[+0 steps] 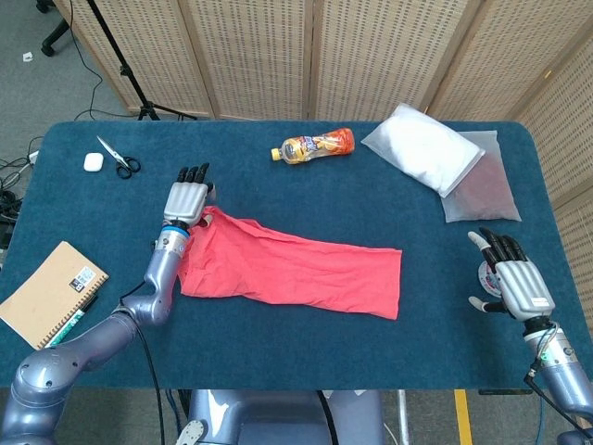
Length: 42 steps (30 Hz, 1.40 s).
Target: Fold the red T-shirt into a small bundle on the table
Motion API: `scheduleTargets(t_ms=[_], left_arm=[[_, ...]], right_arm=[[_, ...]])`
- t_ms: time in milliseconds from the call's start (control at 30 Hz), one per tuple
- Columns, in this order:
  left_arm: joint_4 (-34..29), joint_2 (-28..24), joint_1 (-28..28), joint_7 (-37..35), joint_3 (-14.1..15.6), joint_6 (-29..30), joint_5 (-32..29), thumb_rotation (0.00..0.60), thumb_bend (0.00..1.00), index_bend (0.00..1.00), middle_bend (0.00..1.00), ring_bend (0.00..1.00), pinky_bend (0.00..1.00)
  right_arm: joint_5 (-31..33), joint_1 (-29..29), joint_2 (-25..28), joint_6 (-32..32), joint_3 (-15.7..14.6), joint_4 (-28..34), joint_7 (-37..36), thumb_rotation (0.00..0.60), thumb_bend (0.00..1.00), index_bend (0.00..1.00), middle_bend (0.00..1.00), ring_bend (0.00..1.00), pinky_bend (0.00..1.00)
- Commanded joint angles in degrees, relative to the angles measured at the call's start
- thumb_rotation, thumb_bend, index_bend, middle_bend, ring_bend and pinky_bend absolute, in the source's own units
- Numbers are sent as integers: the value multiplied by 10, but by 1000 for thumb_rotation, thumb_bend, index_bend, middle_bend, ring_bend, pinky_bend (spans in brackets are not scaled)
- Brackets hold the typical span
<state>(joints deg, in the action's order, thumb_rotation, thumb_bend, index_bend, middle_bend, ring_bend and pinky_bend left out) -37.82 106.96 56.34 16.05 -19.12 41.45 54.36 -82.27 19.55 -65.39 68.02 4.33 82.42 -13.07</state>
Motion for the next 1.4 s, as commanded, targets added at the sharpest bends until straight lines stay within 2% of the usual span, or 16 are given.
scheduleTargets(t_ms=[33, 100, 267, 367, 467, 633, 800, 1000, 1400], left_arm=[[-12, -13, -8, -3, 6, 6, 10, 600, 28, 0, 0, 0, 0], [-30, -30, -16, -6, 10, -1, 13, 600, 0, 0, 0, 0, 0], [-79, -64, -31, -34, 13, -5, 24, 600, 0, 0, 0, 0, 0], [-110, -85, -45, -69, 27, 18, 66, 600, 0, 0, 0, 0, 0], [-141, -117, -69, -154, 62, 57, 153, 600, 0, 0, 0, 0, 0], [-148, -156, -98, -249, 131, 101, 261, 600, 0, 27, 0, 0, 0], [-114, -171, -116, -322, 193, 143, 343, 600, 0, 86, 0, 0, 0], [-52, -151, -126, -371, 240, 156, 392, 600, 0, 104, 0, 0, 0], [21, -116, -120, -388, 257, 161, 416, 600, 0, 135, 0, 0, 0]], right_arm=[[-1, 0, 0, 0, 0, 0, 1, 600, 131, 0, 0, 0, 0], [-2, 0, 0, 0, 0, 2, 3, 600, 131, 0, 0, 0, 0], [-6, -1, 0, 1, -2, 6, 6, 600, 131, 0, 0, 0, 0], [-6, -1, 0, 0, -2, 7, 7, 600, 131, 0, 0, 0, 0], [-7, -1, 0, 1, -2, 8, 7, 600, 142, 0, 0, 0, 0], [-9, -2, 0, 4, -2, 11, 9, 600, 156, 0, 0, 0, 0], [-11, -4, 1, 8, -2, 16, 13, 600, 156, 0, 0, 0, 0], [-9, -5, 1, 7, -1, 18, 16, 600, 178, 0, 0, 0, 0], [-3, -4, 1, 3, 2, 15, 16, 600, 182, 0, 0, 0, 0]])
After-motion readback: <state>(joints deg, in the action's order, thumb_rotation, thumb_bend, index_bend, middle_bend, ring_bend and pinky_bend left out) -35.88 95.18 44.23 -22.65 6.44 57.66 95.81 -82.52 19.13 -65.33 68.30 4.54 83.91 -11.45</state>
